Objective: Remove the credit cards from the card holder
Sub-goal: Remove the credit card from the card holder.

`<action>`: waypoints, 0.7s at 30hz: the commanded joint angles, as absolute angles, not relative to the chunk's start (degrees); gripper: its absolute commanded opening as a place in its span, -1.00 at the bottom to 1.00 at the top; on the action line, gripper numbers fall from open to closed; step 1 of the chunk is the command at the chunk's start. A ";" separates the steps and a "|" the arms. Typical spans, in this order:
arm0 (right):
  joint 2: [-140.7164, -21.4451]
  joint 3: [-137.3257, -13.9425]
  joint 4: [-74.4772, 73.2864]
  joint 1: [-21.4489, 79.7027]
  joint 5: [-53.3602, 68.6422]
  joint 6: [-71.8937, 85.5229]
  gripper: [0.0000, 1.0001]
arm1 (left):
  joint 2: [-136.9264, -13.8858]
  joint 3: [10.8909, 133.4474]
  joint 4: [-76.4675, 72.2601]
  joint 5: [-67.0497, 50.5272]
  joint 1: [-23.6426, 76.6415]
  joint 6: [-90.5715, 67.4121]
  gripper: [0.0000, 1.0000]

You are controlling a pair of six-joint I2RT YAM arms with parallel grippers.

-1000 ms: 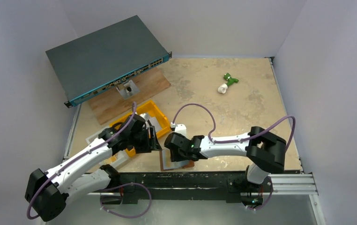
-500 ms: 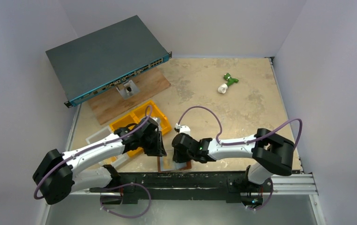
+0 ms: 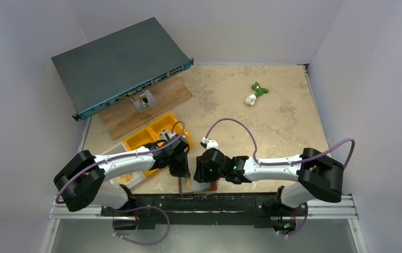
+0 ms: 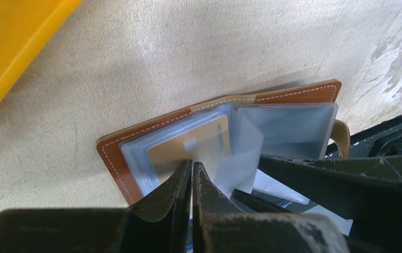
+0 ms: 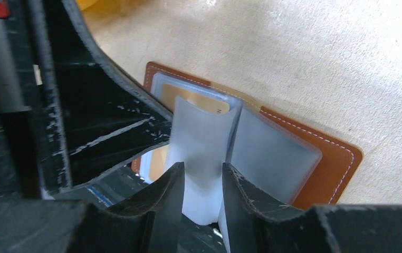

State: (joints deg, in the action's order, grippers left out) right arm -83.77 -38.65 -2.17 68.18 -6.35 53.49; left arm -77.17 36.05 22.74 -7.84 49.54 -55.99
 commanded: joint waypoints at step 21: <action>-67.36 -41.84 -15.09 68.03 -14.32 55.12 -0.20 | -79.48 45.76 23.84 -7.05 53.61 -54.98 -0.81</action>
State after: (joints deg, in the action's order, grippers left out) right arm -71.81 -40.36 -12.27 68.18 -10.74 53.78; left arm -78.04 42.37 25.52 -5.78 53.08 -55.92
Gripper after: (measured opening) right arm 0.398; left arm 0.081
